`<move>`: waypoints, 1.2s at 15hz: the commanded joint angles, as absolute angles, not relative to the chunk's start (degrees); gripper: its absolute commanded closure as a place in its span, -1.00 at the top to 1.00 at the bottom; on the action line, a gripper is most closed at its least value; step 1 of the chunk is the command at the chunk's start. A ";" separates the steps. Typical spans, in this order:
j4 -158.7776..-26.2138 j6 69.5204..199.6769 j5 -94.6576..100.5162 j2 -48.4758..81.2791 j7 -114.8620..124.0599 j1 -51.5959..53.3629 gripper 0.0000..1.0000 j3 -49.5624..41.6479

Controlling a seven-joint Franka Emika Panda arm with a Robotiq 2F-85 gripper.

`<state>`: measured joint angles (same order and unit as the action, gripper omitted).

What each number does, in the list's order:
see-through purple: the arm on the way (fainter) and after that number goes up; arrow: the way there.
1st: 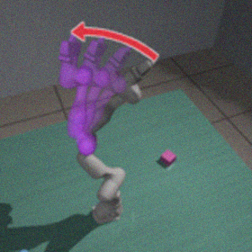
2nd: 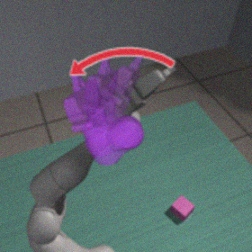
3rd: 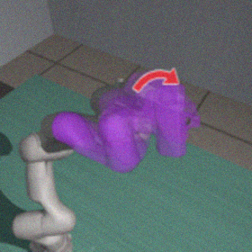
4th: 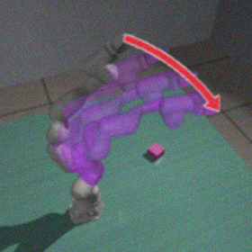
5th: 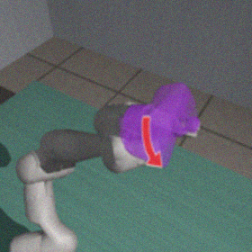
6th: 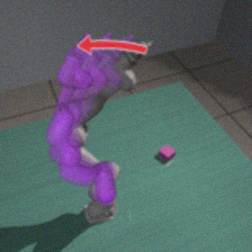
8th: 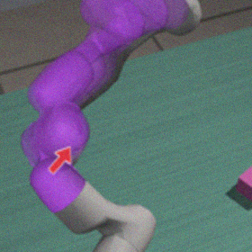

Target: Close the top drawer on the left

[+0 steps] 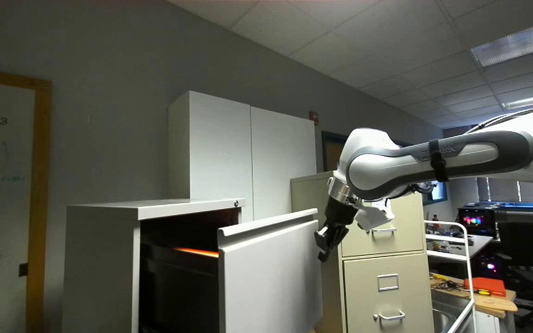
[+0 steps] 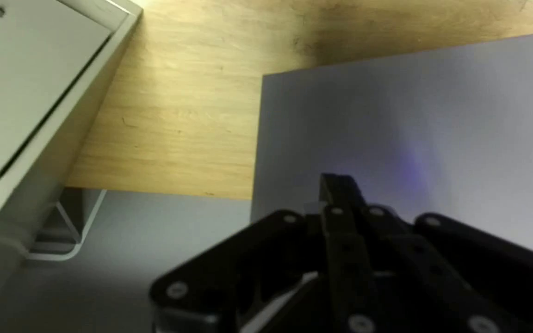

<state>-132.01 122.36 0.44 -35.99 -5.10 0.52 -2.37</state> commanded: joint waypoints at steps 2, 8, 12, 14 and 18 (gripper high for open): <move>-127.91 126.50 -2.26 -32.72 -5.19 3.69 -1.00 -0.76; -122.04 127.83 -4.63 -27.51 -5.16 5.81 -1.00 -0.31; -115.77 127.68 -7.22 -22.74 -5.19 7.12 -1.00 0.11; -111.97 127.54 -8.19 -19.87 -5.11 7.60 -1.00 0.65; -103.33 127.18 -8.95 -12.29 -4.94 8.04 -1.00 2.21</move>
